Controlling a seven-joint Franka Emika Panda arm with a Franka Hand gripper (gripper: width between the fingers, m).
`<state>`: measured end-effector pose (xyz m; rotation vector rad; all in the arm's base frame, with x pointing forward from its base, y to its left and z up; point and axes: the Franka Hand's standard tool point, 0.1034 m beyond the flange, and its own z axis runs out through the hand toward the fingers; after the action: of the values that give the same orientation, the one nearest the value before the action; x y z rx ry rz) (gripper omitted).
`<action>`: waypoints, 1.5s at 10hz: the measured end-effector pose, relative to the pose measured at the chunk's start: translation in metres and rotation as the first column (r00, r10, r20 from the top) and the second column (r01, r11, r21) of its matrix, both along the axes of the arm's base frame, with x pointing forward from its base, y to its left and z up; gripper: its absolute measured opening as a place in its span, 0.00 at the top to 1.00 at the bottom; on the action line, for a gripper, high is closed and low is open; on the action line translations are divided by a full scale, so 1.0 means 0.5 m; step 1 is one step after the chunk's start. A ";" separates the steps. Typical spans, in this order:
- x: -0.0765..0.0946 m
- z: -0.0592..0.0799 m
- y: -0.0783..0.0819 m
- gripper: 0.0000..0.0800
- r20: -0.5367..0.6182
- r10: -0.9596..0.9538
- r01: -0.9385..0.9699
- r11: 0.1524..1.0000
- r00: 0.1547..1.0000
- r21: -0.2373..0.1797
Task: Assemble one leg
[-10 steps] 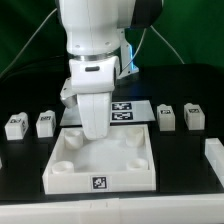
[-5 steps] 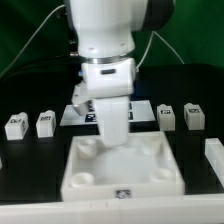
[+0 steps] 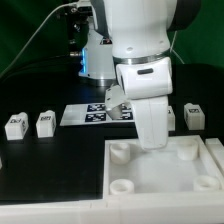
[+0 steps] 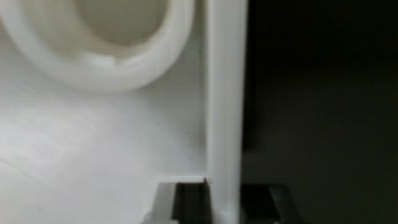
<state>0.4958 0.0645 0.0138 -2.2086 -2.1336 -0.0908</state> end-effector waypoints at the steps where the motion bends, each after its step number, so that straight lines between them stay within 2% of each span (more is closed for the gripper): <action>1: 0.000 -0.001 0.004 0.92 0.000 0.004 -0.004 1.000 1.000 0.002; 6: 0.000 -0.004 0.004 0.92 0.000 0.005 -0.005 1.000 1.000 0.003; 7: 0.000 -0.004 0.003 0.70 -0.001 0.004 -0.004 1.000 1.000 0.003; 8: 0.000 -0.004 0.003 0.53 -0.001 0.003 -0.003 1.000 1.000 0.003; 9: 0.000 -0.004 0.002 0.53 -0.001 0.003 -0.003 1.000 1.000 0.003; 10: 0.000 -0.004 0.002 0.31 -0.001 0.002 -0.002 1.000 1.000 0.003; 11: 0.000 -0.004 0.001 0.22 -0.001 0.002 -0.002 1.000 1.000 0.003; 15: 0.000 -0.004 -0.001 0.19 -0.001 0.000 0.000 1.000 1.000 0.003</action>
Offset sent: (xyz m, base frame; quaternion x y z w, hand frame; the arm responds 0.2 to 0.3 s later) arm 0.0138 0.0084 0.0031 -0.0357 0.0002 -0.0231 0.9991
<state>0.4958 0.0641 0.0118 -2.2067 -2.1317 -0.0926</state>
